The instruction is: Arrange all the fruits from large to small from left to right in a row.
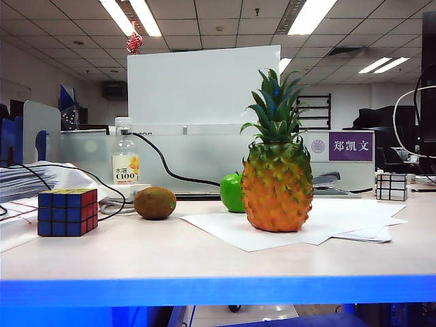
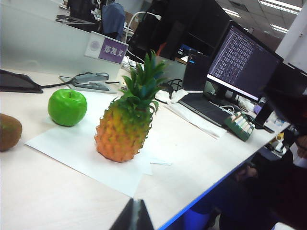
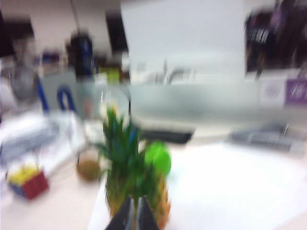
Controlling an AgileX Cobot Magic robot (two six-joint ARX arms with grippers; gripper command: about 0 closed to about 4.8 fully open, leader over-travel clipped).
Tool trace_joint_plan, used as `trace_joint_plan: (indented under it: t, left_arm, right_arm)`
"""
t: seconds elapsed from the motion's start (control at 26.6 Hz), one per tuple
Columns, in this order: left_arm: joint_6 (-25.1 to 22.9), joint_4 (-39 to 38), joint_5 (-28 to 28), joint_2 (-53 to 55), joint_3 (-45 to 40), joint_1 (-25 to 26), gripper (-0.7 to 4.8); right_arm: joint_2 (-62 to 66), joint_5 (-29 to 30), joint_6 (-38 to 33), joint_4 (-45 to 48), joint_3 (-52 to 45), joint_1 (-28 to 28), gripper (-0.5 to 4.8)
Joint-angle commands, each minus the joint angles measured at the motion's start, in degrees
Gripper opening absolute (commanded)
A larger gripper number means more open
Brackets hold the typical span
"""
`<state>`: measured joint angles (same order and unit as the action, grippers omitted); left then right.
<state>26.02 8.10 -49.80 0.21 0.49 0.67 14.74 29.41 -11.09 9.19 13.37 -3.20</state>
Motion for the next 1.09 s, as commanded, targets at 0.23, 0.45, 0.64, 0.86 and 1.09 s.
trace_joint_plan:
  t: [0.23,0.45,0.64,0.86,1.09]
  left_arm:
    - [-3.0,-10.7,10.1,-0.1,0.1,-3.6,-0.06]
    - [-3.1,-7.3,10.0,-0.1,0.1,-4.5,-0.05]
    - [-3.0,-6.1,9.9,-0.1,0.1,-4.5,-0.05]
    - [-2.6,-6.1,9.5,-0.1,0.1,-4.5,-0.05]
    - [-2.0,-5.6,7.8,-0.1,0.1,-4.5,-0.05]
  right_arm:
    - [29.3,4.1,15.3,-3.2,16.5,6.6,3.14]
    - [43.2,-6.1,19.6,-4.5,25.4,16.3,4.79]
    - [49.8,-6.4,22.1,-0.7,27.6,20.7,4.79]
    - [55.6,-7.0,21.7,5.9,27.8,22.6,4.79]
    - [59.6,-9.2,21.7,12.0,28.1,22.9,4.79]
